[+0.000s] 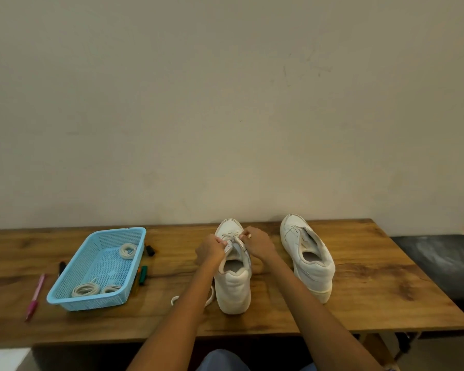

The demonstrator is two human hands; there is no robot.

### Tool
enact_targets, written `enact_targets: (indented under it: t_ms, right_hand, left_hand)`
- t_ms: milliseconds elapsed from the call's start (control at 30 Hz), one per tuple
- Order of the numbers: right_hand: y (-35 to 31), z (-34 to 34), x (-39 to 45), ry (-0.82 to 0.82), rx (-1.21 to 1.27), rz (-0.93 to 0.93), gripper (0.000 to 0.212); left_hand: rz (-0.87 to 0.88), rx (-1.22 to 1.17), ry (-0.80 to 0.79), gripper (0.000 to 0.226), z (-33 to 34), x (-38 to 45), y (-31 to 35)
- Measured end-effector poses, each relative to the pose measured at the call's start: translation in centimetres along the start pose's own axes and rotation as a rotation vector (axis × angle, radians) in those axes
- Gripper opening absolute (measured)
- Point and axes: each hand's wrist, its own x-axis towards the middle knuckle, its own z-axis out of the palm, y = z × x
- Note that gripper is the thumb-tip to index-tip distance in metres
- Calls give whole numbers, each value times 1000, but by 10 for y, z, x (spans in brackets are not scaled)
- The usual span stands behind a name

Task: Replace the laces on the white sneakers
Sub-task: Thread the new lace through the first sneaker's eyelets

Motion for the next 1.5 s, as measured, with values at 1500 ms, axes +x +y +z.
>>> enact_targets:
  t_ms: [1500]
  right_hand:
    - [-41, 13, -30, 260, 30, -165, 22]
  left_hand:
    - [152, -358, 378, 31, 4, -44, -16]
